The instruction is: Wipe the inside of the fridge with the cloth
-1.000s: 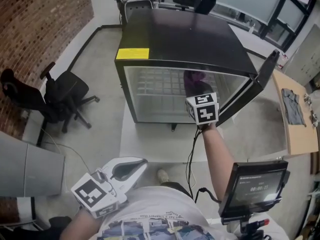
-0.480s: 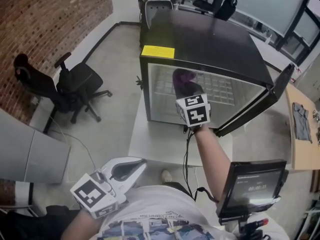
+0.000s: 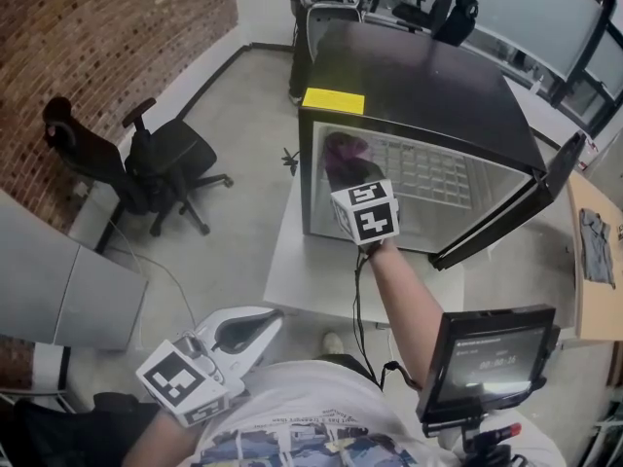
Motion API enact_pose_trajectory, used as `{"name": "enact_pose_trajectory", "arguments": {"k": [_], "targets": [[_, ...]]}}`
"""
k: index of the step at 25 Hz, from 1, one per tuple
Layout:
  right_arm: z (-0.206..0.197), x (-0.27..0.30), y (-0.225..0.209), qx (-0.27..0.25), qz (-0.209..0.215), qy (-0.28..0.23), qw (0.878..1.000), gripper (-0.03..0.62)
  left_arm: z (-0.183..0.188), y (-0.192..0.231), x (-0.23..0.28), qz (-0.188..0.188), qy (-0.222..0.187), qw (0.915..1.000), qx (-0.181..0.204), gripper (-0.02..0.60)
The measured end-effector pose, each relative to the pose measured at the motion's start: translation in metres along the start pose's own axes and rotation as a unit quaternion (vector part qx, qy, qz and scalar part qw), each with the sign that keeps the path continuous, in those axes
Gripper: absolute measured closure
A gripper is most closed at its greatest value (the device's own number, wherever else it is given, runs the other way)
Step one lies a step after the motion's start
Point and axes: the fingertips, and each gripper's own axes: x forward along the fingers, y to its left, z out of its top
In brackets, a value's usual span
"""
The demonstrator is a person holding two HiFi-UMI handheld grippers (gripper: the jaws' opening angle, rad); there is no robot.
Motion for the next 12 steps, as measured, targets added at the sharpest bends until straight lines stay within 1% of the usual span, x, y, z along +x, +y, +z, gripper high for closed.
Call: {"name": "enact_pose_trajectory", "arguments": {"k": [7, 12], "targets": [[0.003, -0.004, 0.008, 0.014, 0.005, -0.008, 1.0, 0.514, -0.001, 0.001, -0.007, -0.003, -0.001, 1.0, -0.003, 0.574], [0.012, -0.025, 0.009, 0.011, -0.005, -0.027, 1.0, 0.514, -0.002, -0.002, -0.009, -0.021, 0.001, 0.9998, 0.0, 0.574]]}}
